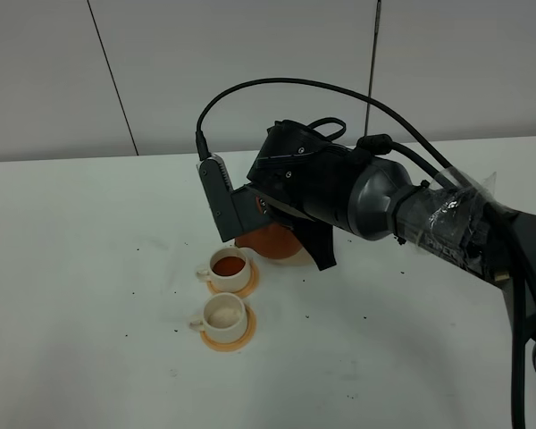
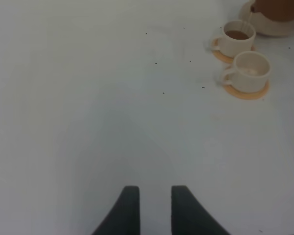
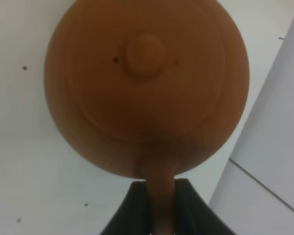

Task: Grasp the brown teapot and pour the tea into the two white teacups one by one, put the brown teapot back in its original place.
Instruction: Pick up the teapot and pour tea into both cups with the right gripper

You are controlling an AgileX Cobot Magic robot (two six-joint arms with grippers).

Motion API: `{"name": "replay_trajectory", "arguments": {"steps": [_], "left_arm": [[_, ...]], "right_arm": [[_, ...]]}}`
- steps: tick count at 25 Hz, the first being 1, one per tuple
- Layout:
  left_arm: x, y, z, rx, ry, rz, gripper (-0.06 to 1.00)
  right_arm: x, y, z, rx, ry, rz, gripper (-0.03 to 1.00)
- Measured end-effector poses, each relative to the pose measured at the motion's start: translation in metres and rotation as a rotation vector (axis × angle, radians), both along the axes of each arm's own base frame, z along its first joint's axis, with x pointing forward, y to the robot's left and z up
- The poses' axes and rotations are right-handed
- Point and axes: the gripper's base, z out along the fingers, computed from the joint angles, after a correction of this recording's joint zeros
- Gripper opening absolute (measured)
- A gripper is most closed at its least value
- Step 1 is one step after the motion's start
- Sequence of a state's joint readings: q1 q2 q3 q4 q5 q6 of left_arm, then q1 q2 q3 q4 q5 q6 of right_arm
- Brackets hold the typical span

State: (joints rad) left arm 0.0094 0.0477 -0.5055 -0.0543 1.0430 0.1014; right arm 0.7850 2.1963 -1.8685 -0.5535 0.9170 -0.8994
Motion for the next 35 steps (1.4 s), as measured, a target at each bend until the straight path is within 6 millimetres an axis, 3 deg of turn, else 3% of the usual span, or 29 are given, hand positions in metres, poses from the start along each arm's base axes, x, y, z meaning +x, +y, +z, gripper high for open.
{"name": "replay_trajectory", "arguments": {"steps": [17, 28, 35], "left_arm": [[0.000, 0.000, 0.000, 0.000, 0.000, 0.000, 0.23], [0.000, 0.000, 0.000, 0.000, 0.000, 0.000, 0.23], [0.000, 0.000, 0.000, 0.000, 0.000, 0.000, 0.23]], "right_arm": [[-0.001, -0.002, -0.004, 0.091, 0.098, -0.042, 0.10], [0.004, -0.027, 0.023, 0.219, 0.198, -0.122, 0.10], [0.009, -0.051, 0.030, 0.295, 0.387, -0.231, 0.10]]}}
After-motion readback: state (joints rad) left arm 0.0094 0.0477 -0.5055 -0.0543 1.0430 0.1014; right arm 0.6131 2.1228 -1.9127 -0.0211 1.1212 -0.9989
